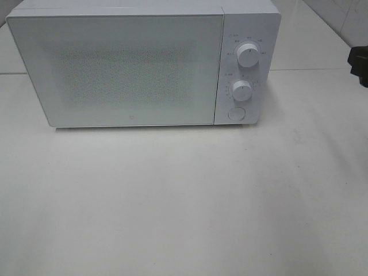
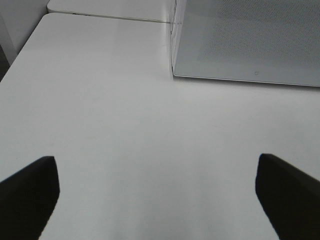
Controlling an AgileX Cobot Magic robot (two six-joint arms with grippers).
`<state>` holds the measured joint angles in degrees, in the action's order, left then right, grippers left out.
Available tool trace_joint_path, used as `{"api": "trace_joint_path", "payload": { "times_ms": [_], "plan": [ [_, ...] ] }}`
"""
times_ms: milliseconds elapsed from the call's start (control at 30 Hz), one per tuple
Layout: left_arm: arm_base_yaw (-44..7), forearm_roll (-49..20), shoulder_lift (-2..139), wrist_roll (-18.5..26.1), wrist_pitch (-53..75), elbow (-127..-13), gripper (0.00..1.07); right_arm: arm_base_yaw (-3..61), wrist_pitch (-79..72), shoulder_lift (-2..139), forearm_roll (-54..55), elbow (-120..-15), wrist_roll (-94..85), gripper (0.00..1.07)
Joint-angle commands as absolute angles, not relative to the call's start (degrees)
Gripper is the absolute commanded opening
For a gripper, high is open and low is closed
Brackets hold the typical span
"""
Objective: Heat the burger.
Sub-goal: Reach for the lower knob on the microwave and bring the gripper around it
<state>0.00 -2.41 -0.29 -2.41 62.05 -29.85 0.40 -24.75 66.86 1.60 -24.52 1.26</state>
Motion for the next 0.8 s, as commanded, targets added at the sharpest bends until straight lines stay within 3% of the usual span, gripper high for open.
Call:
{"api": "trace_joint_path", "payload": {
  "times_ms": [33, 233, 800],
  "plan": [
    [0.06, -2.81, -1.55, -2.35, 61.25, -29.79, 1.00, 0.23, -32.49, 69.61, 1.15, -23.20, 0.00, 0.75],
    [0.06, -2.81, -1.55, -2.35, 61.25, -29.79, 1.00, 3.72, -42.63, 75.63, 7.33, -20.34, -4.87, 0.74],
    [0.06, -2.81, -1.55, -2.35, 61.25, -29.79, 1.00, 28.99, -62.45, 89.73, 34.66, -19.71, -19.08, 0.74]
  ]
}}
